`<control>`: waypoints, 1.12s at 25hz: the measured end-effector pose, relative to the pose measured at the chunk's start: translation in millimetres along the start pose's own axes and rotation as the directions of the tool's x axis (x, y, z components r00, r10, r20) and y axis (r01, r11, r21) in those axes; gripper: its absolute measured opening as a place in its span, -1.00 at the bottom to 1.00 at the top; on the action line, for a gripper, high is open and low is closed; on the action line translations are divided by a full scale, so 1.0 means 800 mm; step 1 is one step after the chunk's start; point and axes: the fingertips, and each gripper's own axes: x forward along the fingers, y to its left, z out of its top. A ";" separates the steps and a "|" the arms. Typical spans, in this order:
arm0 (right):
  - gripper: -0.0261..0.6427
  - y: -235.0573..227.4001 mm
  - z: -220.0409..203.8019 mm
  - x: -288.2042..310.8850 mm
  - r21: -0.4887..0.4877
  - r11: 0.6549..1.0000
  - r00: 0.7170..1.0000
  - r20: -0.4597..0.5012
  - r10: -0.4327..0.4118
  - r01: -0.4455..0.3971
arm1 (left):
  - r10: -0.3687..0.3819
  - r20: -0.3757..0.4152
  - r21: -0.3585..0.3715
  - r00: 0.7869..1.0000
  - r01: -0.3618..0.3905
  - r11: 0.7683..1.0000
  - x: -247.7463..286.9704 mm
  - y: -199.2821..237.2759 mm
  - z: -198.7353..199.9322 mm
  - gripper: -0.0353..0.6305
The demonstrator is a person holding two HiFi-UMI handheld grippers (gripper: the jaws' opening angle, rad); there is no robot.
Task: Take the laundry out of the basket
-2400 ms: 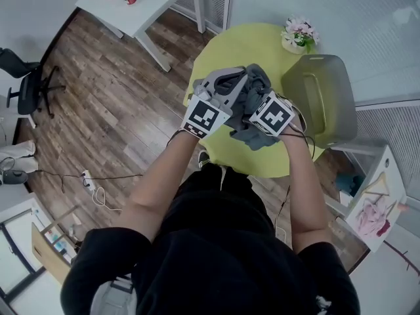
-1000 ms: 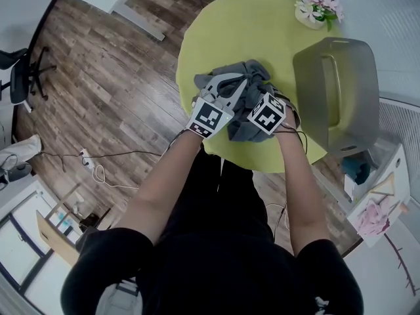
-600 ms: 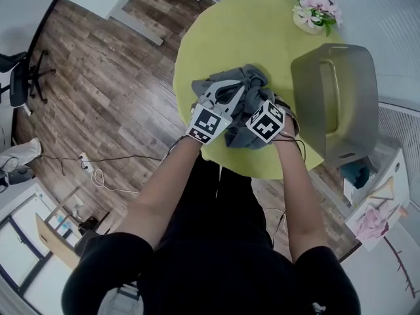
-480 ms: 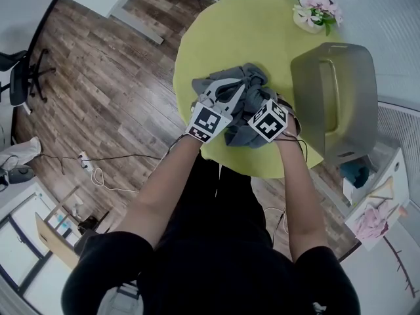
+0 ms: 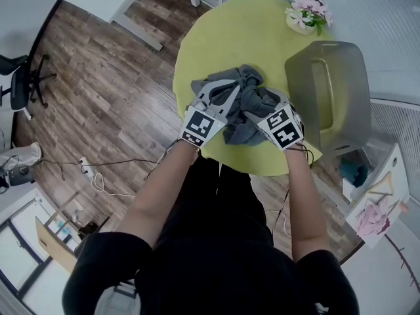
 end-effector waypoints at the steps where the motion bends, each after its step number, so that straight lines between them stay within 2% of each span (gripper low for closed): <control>1: 0.25 0.001 0.007 -0.008 0.012 1.000 0.999 0.041 -0.017 0.017 | -0.003 0.007 -0.008 1.000 0.003 1.000 -0.006 0.000 0.007 -0.86; 3: 0.24 0.006 0.012 -0.022 0.025 0.999 0.995 0.089 -0.045 0.043 | -0.012 0.014 -0.030 1.000 0.012 0.999 -0.020 -0.004 0.018 -0.86; 5: 0.14 0.015 0.014 -0.035 0.047 0.997 0.990 0.126 -0.062 0.057 | -0.019 0.012 -0.033 1.000 0.020 0.999 -0.034 -0.009 0.026 -0.86; 7: -0.13 0.023 0.019 -0.054 0.075 0.994 0.981 0.172 -0.091 0.079 | -0.026 0.005 -0.018 1.000 0.026 0.999 -0.047 -0.015 0.032 -0.86; 10: -0.73 0.031 0.034 -0.086 0.112 0.986 0.953 0.265 -0.150 0.124 | -0.046 0.004 -0.007 0.999 0.046 0.999 -0.064 -0.024 0.044 -0.86; 11: -0.81 0.033 0.042 -0.098 0.131 0.983 0.937 0.307 -0.165 0.130 | -0.054 0.007 -0.007 0.999 0.054 0.999 -0.069 -0.027 0.049 -0.86; 14: -0.85 0.042 0.072 -0.138 0.172 0.976 0.873 0.447 -0.196 0.132 | -0.076 0.024 -0.007 0.997 0.077 0.997 -0.083 -0.037 0.070 -0.86; 17: -0.85 0.058 0.110 -0.183 0.178 0.977 0.786 0.584 -0.203 0.120 | -0.099 0.049 0.008 0.994 0.098 0.995 -0.095 -0.047 0.100 -0.86; 19: -0.85 0.070 0.131 -0.211 0.173 0.977 0.737 0.643 -0.206 0.122 | -0.113 0.065 0.023 0.992 0.111 0.994 -0.105 -0.056 0.121 -0.86; 22: -0.85 0.084 0.154 -0.240 0.165 0.977 0.696 0.687 -0.210 0.131 | -0.124 0.088 0.045 0.988 0.120 0.992 -0.121 -0.064 0.152 -0.86; 28: -0.85 0.111 0.177 -0.284 0.152 0.976 0.648 0.730 -0.218 0.157 | -0.149 0.127 0.063 0.981 0.142 0.988 -0.157 -0.084 0.201 -0.86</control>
